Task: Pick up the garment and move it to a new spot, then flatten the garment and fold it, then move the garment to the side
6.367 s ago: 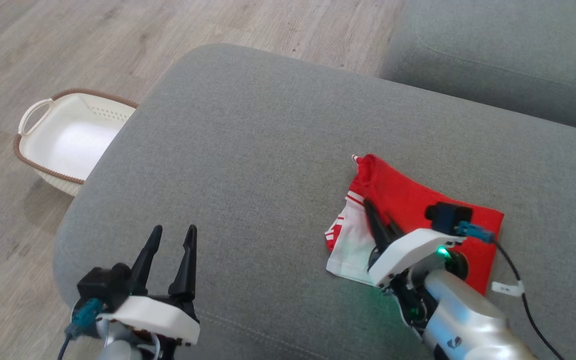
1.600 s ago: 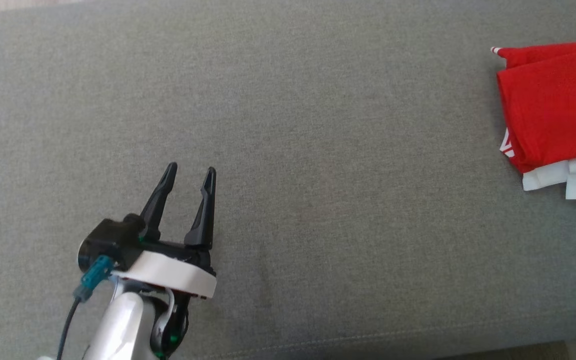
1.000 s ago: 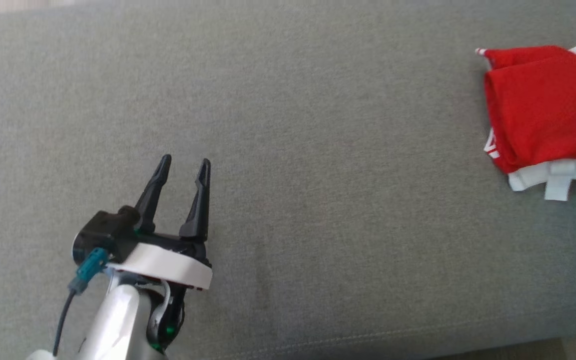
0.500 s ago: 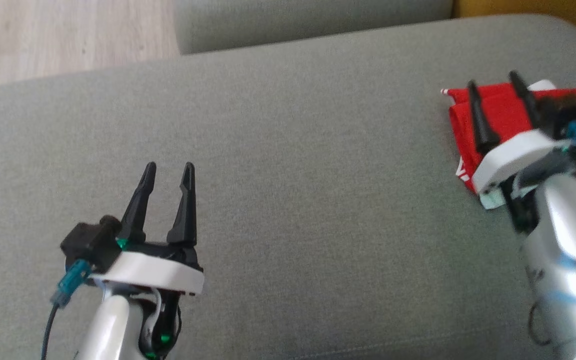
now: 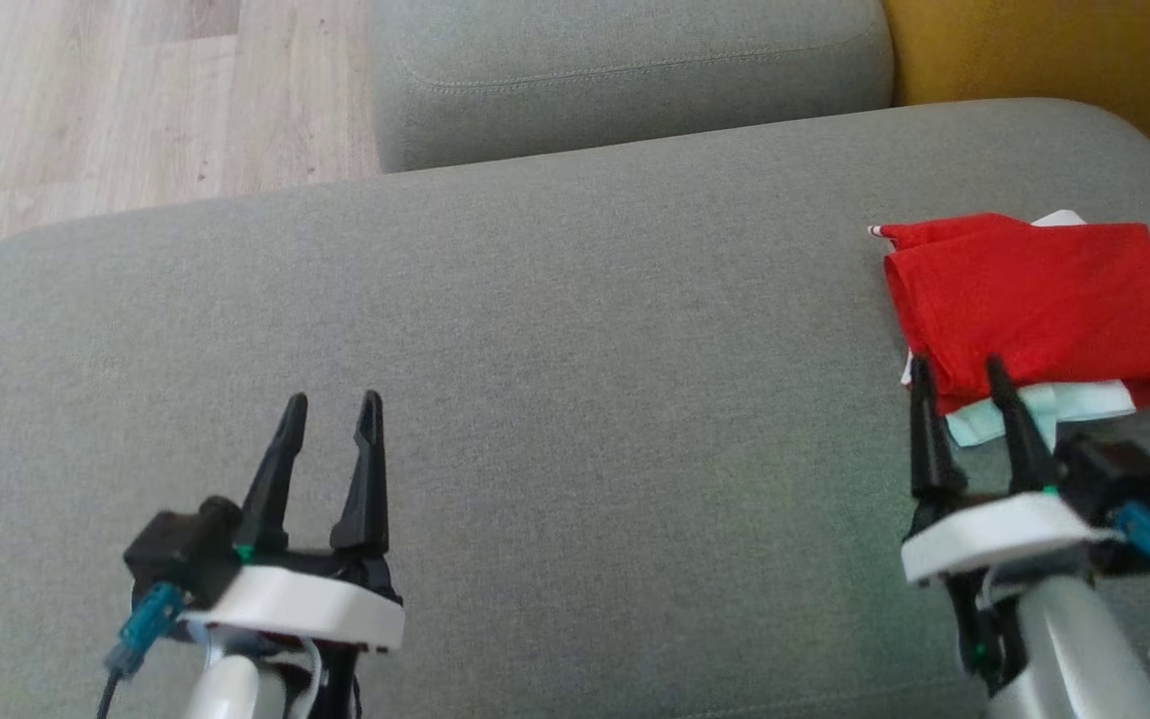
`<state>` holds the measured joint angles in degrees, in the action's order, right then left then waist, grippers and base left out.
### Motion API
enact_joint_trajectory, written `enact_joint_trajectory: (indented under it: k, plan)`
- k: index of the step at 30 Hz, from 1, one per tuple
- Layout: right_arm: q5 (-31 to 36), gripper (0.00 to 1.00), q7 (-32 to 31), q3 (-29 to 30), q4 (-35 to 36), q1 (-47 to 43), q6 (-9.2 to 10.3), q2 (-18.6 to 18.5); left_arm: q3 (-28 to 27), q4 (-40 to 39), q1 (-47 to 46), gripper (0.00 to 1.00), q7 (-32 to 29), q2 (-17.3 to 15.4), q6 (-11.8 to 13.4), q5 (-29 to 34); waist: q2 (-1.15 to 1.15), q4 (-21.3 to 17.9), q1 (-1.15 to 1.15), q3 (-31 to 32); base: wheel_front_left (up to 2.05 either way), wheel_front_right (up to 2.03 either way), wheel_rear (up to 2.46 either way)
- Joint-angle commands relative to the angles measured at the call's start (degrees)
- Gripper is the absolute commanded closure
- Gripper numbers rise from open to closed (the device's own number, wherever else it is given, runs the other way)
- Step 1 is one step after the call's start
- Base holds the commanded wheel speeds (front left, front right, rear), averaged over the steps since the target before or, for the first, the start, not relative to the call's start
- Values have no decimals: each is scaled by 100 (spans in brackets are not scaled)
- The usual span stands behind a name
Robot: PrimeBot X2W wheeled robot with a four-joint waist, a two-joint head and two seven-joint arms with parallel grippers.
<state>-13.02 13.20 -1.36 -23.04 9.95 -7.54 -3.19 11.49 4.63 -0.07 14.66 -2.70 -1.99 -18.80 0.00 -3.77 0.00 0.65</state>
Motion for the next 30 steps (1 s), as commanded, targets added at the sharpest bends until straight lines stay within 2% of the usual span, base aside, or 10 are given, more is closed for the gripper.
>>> enact_joint_trajectory:
  k: [1, 4, 13, 30]
  plan:
    - [-35, 0, 77, -192, 233, 138, 5, 27, -162, -206, -170, 0, 34, -18, 32, 15, 0, 0, 0, 5, 0, 0, 0]
    - [-61, 0, 131, -379, 352, -120, 5, 29, -115, -170, -108, 0, 34, -18, 33, 22, 0, 1, 0, 19, 0, 0, 0]
    - [-197, 0, 175, -438, 502, -404, 5, 30, -159, -161, -71, 0, 34, -18, 172, -43, 0, 7, 0, 27, 0, 0, 0]
    - [-145, 0, 179, -339, 695, -429, 5, 31, -296, -152, -28, 0, 34, -18, 95, -71, 0, 40, 0, 17, 0, 0, 0]
